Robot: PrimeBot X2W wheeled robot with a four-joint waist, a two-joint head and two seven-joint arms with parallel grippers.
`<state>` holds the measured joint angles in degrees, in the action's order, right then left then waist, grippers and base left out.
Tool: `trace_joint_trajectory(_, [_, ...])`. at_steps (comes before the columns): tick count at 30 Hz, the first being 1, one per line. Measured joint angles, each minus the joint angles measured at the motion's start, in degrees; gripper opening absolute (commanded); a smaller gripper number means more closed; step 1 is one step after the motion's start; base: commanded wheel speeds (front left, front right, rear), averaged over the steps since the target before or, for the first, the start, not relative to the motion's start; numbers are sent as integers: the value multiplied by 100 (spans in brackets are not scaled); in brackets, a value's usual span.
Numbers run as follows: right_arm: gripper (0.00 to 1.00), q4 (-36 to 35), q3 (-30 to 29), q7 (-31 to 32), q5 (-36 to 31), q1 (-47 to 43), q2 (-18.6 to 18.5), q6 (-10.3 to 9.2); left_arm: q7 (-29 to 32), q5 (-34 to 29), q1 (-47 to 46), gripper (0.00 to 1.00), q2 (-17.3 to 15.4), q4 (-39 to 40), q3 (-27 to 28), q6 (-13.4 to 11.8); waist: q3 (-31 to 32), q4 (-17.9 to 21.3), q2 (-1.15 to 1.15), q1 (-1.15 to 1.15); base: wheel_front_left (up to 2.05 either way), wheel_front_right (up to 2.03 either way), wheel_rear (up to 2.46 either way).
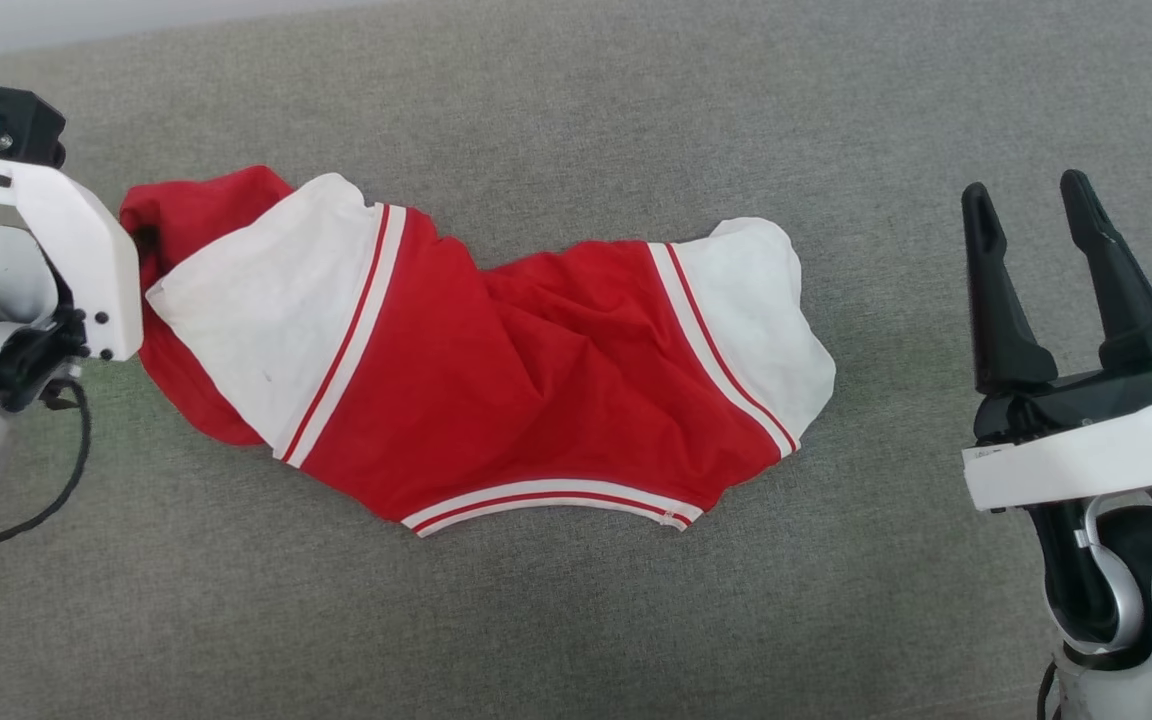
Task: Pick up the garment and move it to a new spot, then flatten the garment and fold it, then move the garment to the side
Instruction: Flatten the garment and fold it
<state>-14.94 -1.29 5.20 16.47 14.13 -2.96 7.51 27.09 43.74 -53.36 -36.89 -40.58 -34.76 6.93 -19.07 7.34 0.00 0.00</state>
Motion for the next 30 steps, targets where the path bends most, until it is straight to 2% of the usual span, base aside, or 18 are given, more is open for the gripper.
trace_joint_trajectory(3, [100, 43, 12, -3, 1, 2, 1, 0, 90, 193, -96, 100, 142, -283, 2, 13, 38, -4, 0, 0, 0, 0, 0])
trace_joint_trajectory(7, [100, 30, -54, -1, -49, -2, 1, 0, 528, 430, -230, 100, 200, -497, 41, 18, 110, -64, 0, 0, 0, 0, 0])
trace_joint_trajectory(12, [100, -30, -171, 26, -96, -41, 1, 0, 1147, 603, -448, 100, 202, -376, 47, -48, 224, -186, 0, 0, 0, 0, 0])
trace_joint_trajectory(16, [100, -88, -236, 45, -123, -65, 1, 0, 1702, 697, -521, 100, 200, 21, 14, -226, 301, -277, 0, 0, 0, 0, 0])
trace_joint_trajectory(21, [100, -137, -248, 69, -125, -68, 1, 0, 2340, 870, -466, 100, 267, 676, -76, -582, 321, -340, 0, 0, 0, 0, 0])
trace_joint_trajectory(24, [100, -140, -221, 82, -118, -62, 0, 0, 2539, 861, -289, 100, 236, 1036, -176, -711, 284, -327, 0, 0, 0, 0, 0])
trace_joint_trajectory(26, [100, -138, -172, 80, -99, -43, 0, 0, 2654, 855, -119, 100, 105, 1239, -227, -804, 238, -279, 0, 0, 0, 0, 0])
trace_joint_trajectory(30, [100, -129, -140, 49, -89, -31, 1, 0, 2769, 838, 67, 100, 3, 1393, -288, -904, 175, -213, 0, 0, 0, 0, 0])
